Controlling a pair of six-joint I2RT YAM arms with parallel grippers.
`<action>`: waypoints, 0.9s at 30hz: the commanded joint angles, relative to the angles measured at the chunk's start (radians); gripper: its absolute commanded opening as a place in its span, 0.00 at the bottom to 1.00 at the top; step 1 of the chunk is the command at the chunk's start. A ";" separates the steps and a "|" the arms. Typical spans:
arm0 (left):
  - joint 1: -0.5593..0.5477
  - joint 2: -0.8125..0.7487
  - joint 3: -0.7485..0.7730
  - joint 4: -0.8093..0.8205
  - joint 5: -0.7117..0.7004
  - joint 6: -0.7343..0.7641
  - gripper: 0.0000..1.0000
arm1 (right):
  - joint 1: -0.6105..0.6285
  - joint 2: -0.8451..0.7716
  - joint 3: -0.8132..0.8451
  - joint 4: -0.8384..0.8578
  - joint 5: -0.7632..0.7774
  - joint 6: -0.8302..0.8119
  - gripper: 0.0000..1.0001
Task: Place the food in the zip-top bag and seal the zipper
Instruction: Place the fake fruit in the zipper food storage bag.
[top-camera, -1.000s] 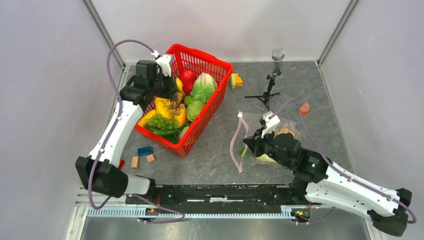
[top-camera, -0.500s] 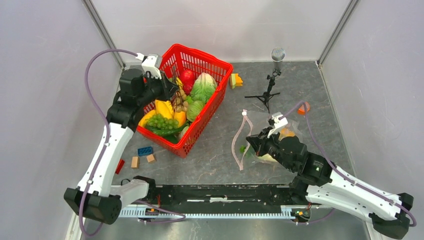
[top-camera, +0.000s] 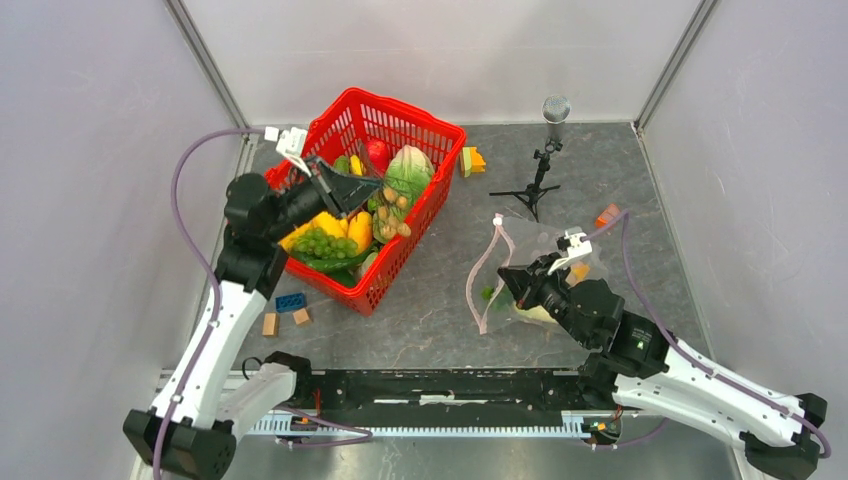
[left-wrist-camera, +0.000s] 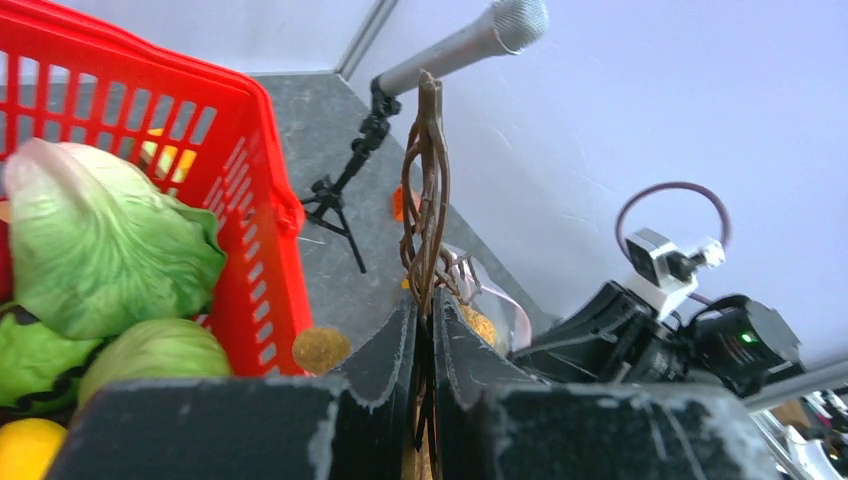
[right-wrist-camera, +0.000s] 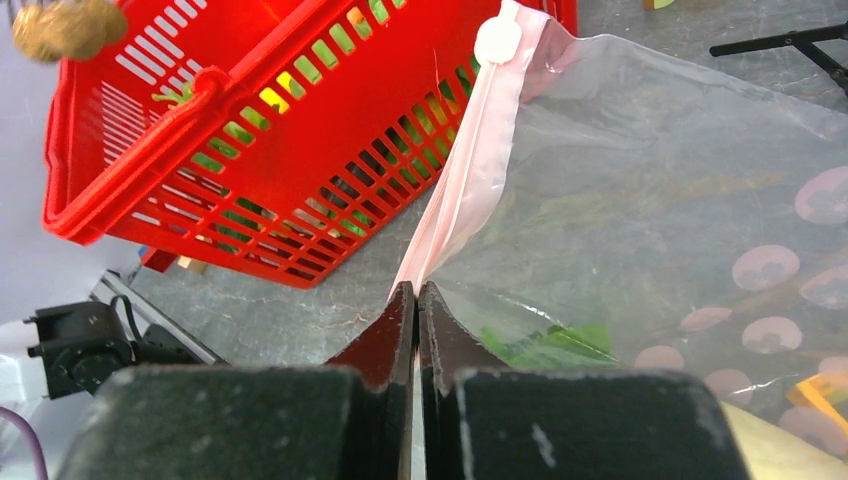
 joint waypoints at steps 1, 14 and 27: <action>-0.014 -0.109 -0.124 0.249 0.052 -0.212 0.04 | 0.004 -0.018 -0.021 0.076 0.048 0.059 0.03; -0.498 -0.088 -0.275 0.356 -0.369 -0.099 0.03 | 0.004 -0.041 -0.051 0.180 -0.003 0.099 0.03; -0.625 0.010 -0.362 0.510 -0.542 -0.059 0.03 | 0.004 -0.061 -0.057 0.260 -0.091 0.141 0.02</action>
